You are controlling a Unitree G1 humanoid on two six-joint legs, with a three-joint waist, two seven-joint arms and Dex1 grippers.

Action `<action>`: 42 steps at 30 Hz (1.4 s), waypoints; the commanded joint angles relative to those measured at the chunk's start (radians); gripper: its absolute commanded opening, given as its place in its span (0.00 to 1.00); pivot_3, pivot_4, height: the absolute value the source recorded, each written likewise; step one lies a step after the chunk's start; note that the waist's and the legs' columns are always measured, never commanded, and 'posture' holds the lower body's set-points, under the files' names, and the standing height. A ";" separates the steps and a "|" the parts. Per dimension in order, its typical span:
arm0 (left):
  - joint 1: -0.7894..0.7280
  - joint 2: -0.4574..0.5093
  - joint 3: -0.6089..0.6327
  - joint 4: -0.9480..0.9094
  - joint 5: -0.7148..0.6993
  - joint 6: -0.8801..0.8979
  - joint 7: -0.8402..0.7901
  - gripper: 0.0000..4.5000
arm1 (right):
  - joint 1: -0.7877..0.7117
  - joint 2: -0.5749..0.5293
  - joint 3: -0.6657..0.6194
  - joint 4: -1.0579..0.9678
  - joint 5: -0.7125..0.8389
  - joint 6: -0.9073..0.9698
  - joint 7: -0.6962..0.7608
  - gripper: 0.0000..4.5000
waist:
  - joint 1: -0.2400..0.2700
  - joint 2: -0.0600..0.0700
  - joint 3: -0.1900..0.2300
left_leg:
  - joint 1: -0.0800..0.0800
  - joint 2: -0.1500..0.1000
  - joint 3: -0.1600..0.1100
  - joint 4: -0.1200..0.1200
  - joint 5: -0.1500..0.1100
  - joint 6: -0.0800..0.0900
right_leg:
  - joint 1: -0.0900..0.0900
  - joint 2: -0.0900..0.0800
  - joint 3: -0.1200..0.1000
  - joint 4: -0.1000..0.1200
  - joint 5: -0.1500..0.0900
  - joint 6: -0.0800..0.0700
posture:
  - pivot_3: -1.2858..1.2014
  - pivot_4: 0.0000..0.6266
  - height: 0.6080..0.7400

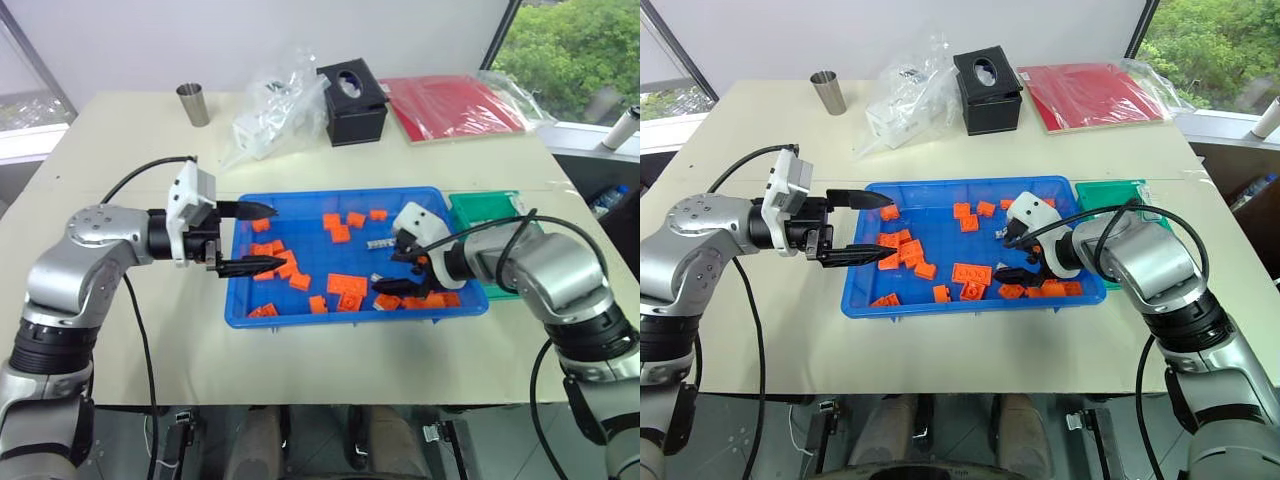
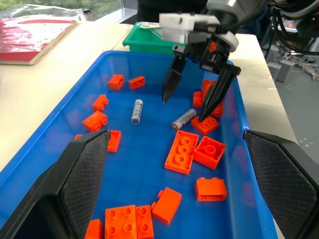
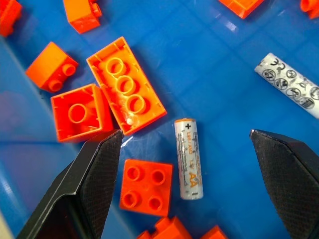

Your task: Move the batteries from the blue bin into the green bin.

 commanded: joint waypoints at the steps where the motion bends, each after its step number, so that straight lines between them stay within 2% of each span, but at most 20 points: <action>1: -0.011 0.015 0.034 -0.038 -0.009 -0.007 0.002 1.00 | 0.001 0.012 0.044 0.042 -0.041 -0.082 -0.014 0.93 | 0.000 0.000 0.000 | 0.000 0.000 0.000 0.000 0.000 0.000 | 0.000 0.000 0.000 0.000 0.000 0.000 | 0.52 0.24 0.97; 4: -0.016 0.016 0.037 -0.038 -0.012 -0.004 0.003 1.00 | 0.012 0.011 0.062 0.066 -0.048 -0.110 -0.007 0.93 | 0.000 0.000 0.000 | 0.000 0.000 0.000 0.000 0.000 0.000 | 0.000 0.000 0.000 0.000 0.000 0.000 | 0.52 0.24 0.97; 7: -0.019 0.019 0.041 -0.037 -0.016 -0.001 0.003 1.00 | 0.022 0.005 0.066 0.071 -0.051 -0.128 0.001 0.77 | 0.000 0.000 0.000 | 0.000 0.000 0.000 0.000 0.000 0.000 | 0.000 0.000 0.000 0.000 0.000 0.000 | 0.52 0.24 0.97; 10: -0.021 0.021 0.042 -0.031 -0.015 -0.003 0.003 1.00 | 0.020 0.011 0.062 0.066 -0.047 -0.129 0.005 0.44 | 0.000 0.000 0.000 | 0.000 0.000 0.000 0.000 0.000 0.000 | 0.000 0.000 0.000 0.000 0.000 0.000 | 0.52 0.24 0.97; 13: -0.023 0.017 0.038 -0.028 -0.012 -0.007 0.005 1.00 | 0.007 0.025 0.045 0.061 -0.038 -0.113 -0.001 0.07 | 0.000 0.000 0.000 | 0.000 0.000 0.000 0.000 0.000 0.000 | 0.000 0.000 0.000 0.000 0.000 0.000 | 0.52 0.24 0.97; 14: -0.024 0.016 0.036 -0.027 -0.011 -0.008 0.005 1.00 | 0.002 0.029 0.032 0.055 -0.029 -0.100 -0.002 0.00 | 0.000 0.000 0.000 | 0.000 0.000 0.000 0.000 0.000 0.000 | 0.000 0.000 0.000 0.000 0.000 0.000 | 0.52 0.24 0.97; 20: -0.035 0.004 0.025 -0.009 -0.004 -0.020 0.001 1.00 | -0.080 0.006 -0.114 0.038 0.039 -0.011 0.002 0.01 | 0.003 0.000 0.000 | 0.000 0.000 0.000 0.000 0.000 0.000 | 0.000 0.000 0.000 0.000 0.000 0.000 | 0.52 0.24 0.97; 25: -0.038 -0.006 0.017 0.006 0.004 -0.030 -0.007 1.00 | -0.155 -0.161 -0.285 0.129 0.042 0.009 0.011 0.01 | 0.009 0.000 0.000 | 0.000 0.000 0.000 0.000 0.000 0.000 | 0.000 0.000 0.000 -0.001 0.000 0.000 | 0.52 0.24 0.97; 30: -0.038 -0.012 0.011 0.021 0.013 -0.044 -0.018 1.00 | -0.070 -0.301 -0.347 0.204 0.014 -0.046 0.018 0.01 | 0.004 -0.001 0.000 | 0.000 0.000 0.000 -0.001 0.000 0.000 | 0.001 0.000 0.000 -0.001 0.000 0.000 | 0.52 0.24 0.97; 32: -0.044 -0.017 0.008 0.026 0.015 -0.045 -0.020 1.00 | -0.018 -0.328 -0.355 0.222 -0.012 -0.099 0.008 0.23 | -0.001 -0.001 0.000 | 0.001 0.000 0.001 -0.001 0.000 0.000 | 0.001 0.000 0.000 -0.001 0.000 0.000 | 0.52 0.24 0.97; 33: -0.048 -0.019 0.006 0.029 0.016 -0.046 -0.021 1.00 | -0.009 -0.328 -0.356 0.232 -0.018 -0.111 -0.002 0.31 | -0.004 0.000 0.000 | 0.001 0.000 0.001 -0.001 0.000 0.000 | 0.000 0.000 0.000 -0.001 0.000 0.000 | 0.52 0.24 0.97; 38: -0.061 -0.025 0.003 0.035 0.021 -0.049 -0.027 1.00 | -0.020 -0.302 -0.312 0.273 -0.040 -0.216 0.014 0.84 | -0.011 0.000 0.000 | 0.001 0.000 0.001 -0.001 0.000 0.000 | 0.000 0.000 0.000 0.000 0.000 0.000 | 0.52 0.24 0.97; 42: -0.064 -0.022 0.003 0.035 0.021 -0.050 -0.029 1.00 | -0.096 -0.237 -0.225 0.304 -0.063 -0.377 0.094 0.84 | -0.021 0.000 0.000 | 0.001 0.000 0.001 -0.001 0.000 0.000 | 0.000 0.000 0.000 0.000 0.000 0.000 | 0.52 0.24 0.97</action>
